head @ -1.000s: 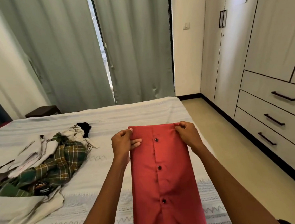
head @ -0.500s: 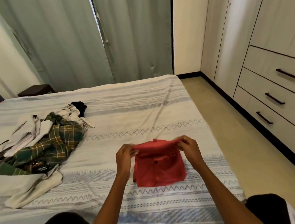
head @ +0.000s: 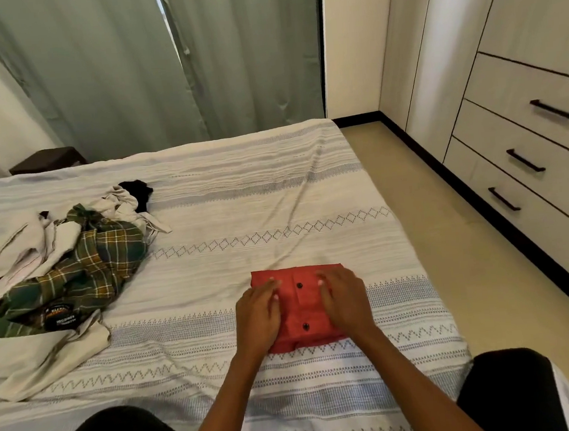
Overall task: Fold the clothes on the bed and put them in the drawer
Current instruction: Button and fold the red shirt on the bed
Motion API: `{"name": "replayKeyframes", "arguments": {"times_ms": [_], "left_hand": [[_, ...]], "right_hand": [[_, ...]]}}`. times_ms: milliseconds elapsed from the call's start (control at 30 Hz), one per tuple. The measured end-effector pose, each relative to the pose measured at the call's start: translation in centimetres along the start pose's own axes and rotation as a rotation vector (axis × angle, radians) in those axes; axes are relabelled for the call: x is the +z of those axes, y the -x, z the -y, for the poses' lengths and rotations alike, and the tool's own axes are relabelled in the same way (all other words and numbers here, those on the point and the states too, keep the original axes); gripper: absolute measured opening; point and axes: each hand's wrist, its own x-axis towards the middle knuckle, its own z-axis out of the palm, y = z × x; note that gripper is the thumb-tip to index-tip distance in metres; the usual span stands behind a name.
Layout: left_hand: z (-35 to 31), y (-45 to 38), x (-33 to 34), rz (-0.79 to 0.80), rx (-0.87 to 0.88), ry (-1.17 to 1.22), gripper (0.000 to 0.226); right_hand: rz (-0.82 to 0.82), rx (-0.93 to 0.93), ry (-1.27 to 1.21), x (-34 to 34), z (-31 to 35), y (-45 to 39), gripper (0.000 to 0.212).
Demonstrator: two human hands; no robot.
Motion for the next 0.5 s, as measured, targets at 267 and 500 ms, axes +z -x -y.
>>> {"name": "replayKeyframes", "arguments": {"times_ms": [267,500], "left_hand": [[3.3,-1.1,4.1,0.435,-0.207,-0.314,0.076],[4.1,-0.6,5.8,0.358,-0.232,-0.39,0.07]], "right_hand": [[0.338,-0.006,0.339,6.2,-1.2,-0.7,0.062],[0.345,0.047,0.359,8.3,-2.2,-0.4,0.063]]}}
